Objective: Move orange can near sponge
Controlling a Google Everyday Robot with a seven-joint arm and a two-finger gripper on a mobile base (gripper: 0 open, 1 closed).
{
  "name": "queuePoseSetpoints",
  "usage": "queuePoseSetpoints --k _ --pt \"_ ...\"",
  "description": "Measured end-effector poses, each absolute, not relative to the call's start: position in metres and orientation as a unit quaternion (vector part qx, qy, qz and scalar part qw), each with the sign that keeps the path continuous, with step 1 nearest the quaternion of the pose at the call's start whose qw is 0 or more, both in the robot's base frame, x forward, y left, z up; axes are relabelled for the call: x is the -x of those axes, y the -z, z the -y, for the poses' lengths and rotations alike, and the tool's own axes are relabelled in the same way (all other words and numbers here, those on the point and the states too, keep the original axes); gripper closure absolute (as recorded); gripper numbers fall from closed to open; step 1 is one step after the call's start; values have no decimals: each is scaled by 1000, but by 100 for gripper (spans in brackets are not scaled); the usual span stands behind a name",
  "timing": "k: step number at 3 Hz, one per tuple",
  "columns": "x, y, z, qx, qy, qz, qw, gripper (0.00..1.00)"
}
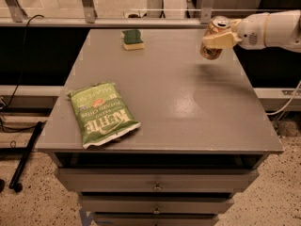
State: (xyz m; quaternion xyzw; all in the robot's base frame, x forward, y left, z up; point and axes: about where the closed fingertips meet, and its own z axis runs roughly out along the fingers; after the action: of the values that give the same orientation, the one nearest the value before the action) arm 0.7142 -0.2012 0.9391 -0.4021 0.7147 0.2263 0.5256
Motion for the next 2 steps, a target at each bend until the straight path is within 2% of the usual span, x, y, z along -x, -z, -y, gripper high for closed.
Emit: queuePoseSetpoints --k 2 --pt "-795 -940 151 378 -194 -716 554 100"
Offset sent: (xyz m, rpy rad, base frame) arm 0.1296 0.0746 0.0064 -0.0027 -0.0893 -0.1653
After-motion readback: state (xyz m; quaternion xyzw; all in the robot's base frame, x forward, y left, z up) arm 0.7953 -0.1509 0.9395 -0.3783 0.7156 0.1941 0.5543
